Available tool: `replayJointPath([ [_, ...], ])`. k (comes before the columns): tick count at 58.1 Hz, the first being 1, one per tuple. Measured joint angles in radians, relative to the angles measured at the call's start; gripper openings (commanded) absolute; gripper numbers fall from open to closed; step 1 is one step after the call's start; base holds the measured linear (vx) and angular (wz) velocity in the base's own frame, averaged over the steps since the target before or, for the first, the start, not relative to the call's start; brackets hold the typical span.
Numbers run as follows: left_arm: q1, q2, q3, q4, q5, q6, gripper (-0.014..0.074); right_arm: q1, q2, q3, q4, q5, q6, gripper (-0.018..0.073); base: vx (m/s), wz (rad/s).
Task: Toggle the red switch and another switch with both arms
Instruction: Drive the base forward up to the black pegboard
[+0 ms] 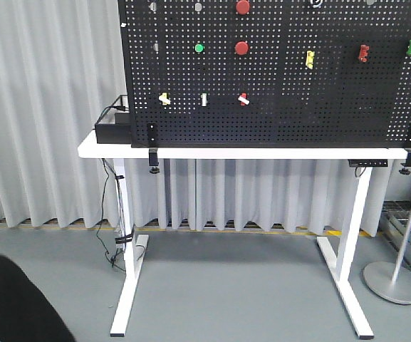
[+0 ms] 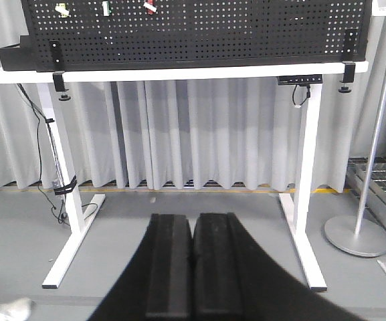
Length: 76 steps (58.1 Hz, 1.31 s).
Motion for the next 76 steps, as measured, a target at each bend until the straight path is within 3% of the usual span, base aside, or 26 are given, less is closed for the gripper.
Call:
replayJointPath([
  [76,0.0,0.0,0.0,0.0,0.0,0.0,0.0002,0.0,0.0,0.0,0.0,0.0,0.0,-0.0006,0.05,0.01],
])
